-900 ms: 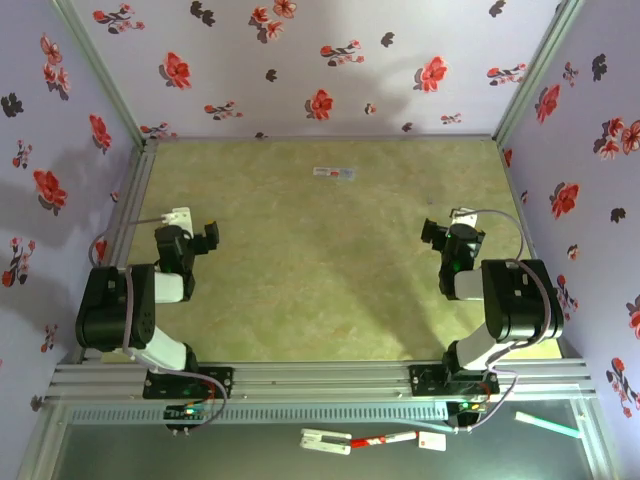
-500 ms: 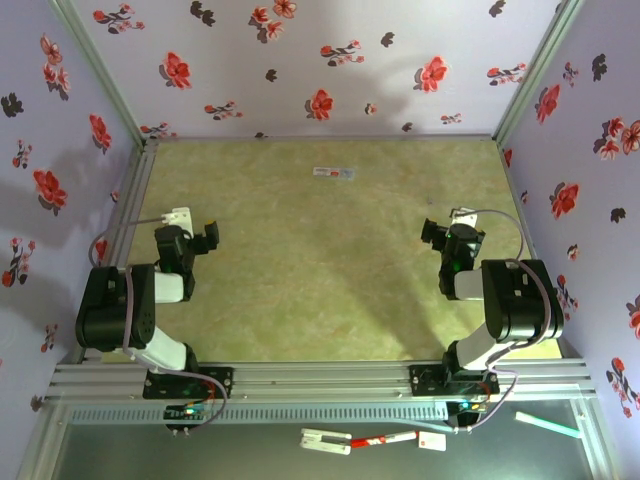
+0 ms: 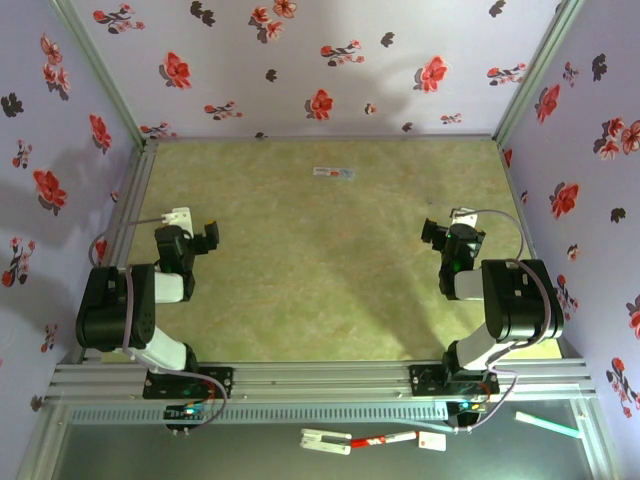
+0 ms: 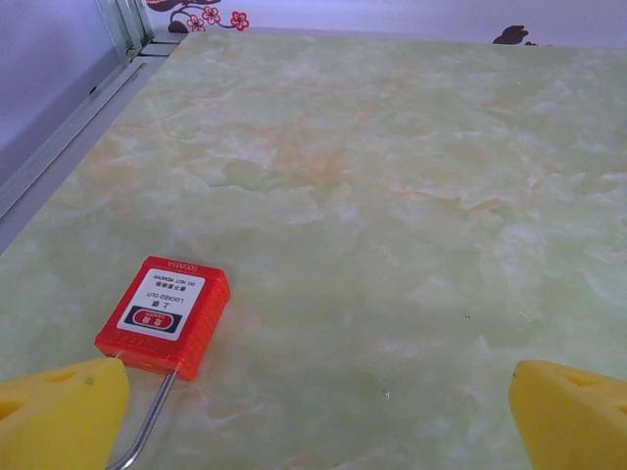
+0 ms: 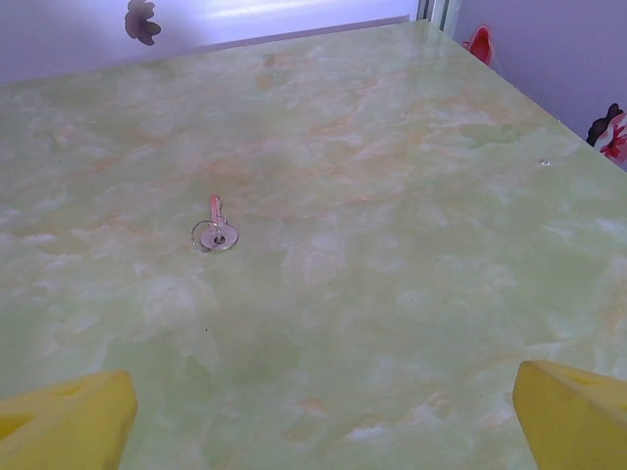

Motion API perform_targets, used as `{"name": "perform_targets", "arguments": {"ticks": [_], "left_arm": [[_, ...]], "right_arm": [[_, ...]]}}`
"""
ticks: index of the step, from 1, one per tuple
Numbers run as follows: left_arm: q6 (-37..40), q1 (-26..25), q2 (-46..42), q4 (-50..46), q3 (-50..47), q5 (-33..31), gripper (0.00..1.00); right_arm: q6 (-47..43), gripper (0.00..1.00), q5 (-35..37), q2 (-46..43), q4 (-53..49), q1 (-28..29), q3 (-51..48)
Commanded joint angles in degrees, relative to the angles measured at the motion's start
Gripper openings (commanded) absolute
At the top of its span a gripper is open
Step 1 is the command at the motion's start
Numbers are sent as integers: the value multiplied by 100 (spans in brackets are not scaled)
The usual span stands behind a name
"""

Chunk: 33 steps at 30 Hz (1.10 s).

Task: Unlock with the key

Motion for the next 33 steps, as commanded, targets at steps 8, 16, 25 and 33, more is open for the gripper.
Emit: {"name": "perform_targets", "arguments": {"ticks": [8, 16, 25, 33], "left_arm": [[-58, 26, -25, 155, 58, -135, 100], [145, -125, -377, 193, -105, -132, 100], [249, -957, -1967, -1818, 486, -712, 100], [-2310, -1253, -2691, -4625, 1941, 1164, 100]], "right_arm": [[112, 99, 128, -44, 64, 21, 99], [137, 99, 363, -1011, -1438, 95, 413], [855, 99, 623, -2850, -5232, 612, 1749], [2369, 99, 257, -3127, -8713, 803, 3072]]}}
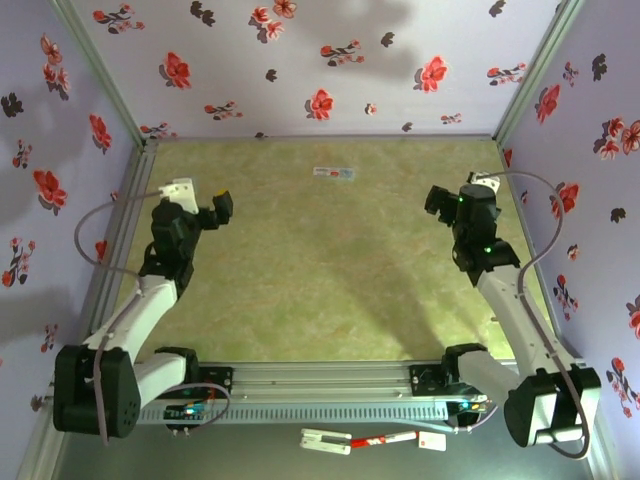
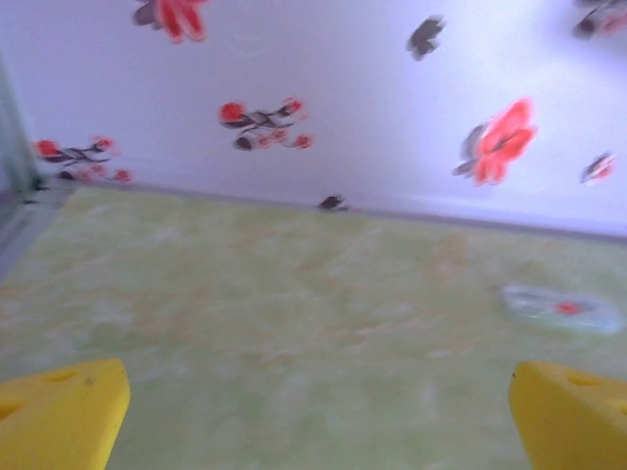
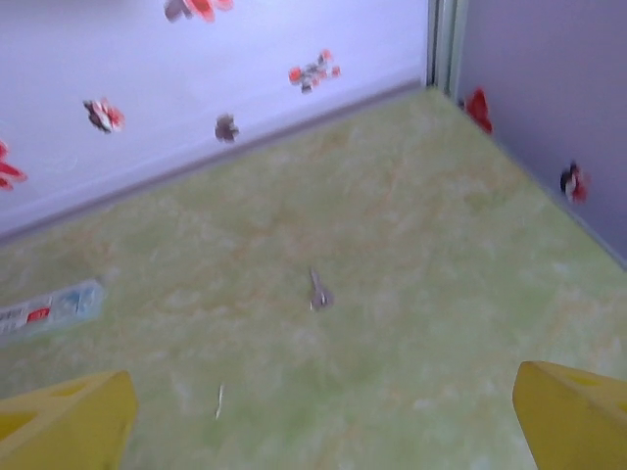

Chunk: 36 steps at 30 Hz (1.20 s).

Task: Unlock with the key

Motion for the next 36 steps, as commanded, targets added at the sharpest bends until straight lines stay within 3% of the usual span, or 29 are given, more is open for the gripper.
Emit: {"name": "perform_targets", "arguments": {"ticks": [1, 3, 5, 8, 12, 20, 25, 28, 36], "left_arm": [[-1235, -258, -16, -1603, 554, 1107, 100], [-1398, -527, 28, -1911, 740, 1345, 100], [-1485, -808, 43, -2017, 796, 1570, 100], [-1835, -1094, 99, -2031, 810, 1926, 100], [-2097, -1460, 267, -2159, 892, 2214, 100], [-2450, -1896, 625, -2125, 1027, 2316, 98], [-2550, -1988, 815, -2219, 1078, 2367, 96], [-2572, -2014, 888, -2268, 1113, 2382, 96], [-2733, -2092, 1091, -2165, 1132, 2383, 94]], "right_arm": [[946, 99, -47, -14, -2292, 45, 277], [1272, 95, 174, -60, -2871, 47, 358], [1867, 94, 957, -175, -3580, 19, 364], [2171, 92, 1394, -392, -4112, -308, 230], [2222, 90, 949, -480, -4331, -1442, -165], [2410, 77, 172, -143, -3797, -2865, -625], [2091, 75, 142, 374, -3495, -3509, -866], [1988, 70, -39, 624, -3317, -3881, -928], [1780, 59, -62, 1283, -2913, -4202, -996]]}}
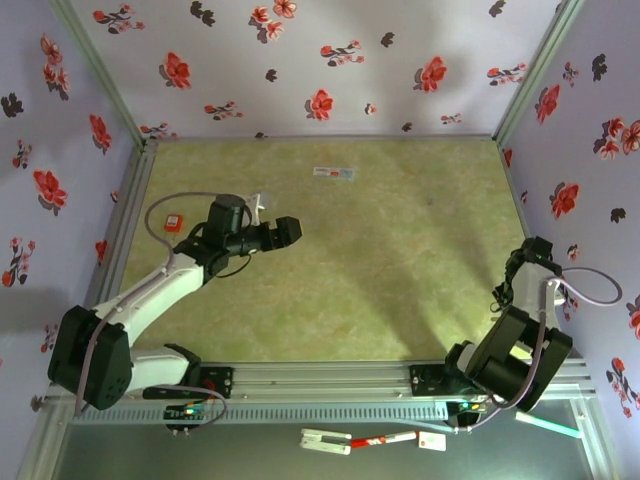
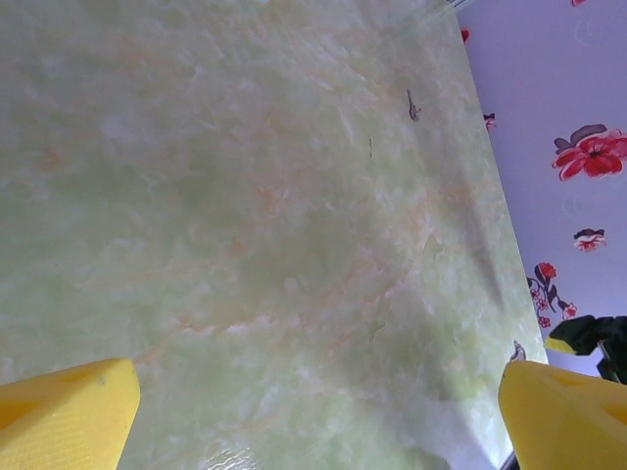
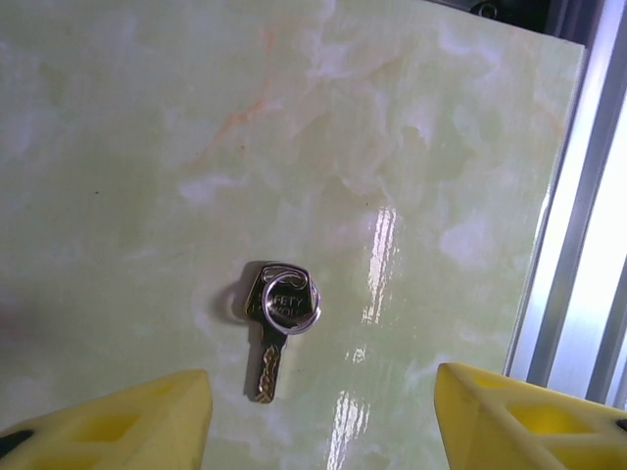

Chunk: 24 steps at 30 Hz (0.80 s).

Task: Unlock with the key

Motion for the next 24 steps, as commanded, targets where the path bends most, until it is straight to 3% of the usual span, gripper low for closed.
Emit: {"name": "perform_targets", "arguments": {"ticks": [1, 5, 24], "left_arm": [[-149, -66, 118, -20, 172, 98, 94], [-163, -100, 235, -21, 215, 100, 93], [-209, -154, 465, -8, 331, 88, 91]], "right_arm": [[-172, 58, -66, 134, 258, -64, -80], [-262, 52, -99, 286, 480, -65, -136], [-259, 39, -179, 1018, 656, -126, -139]]}}
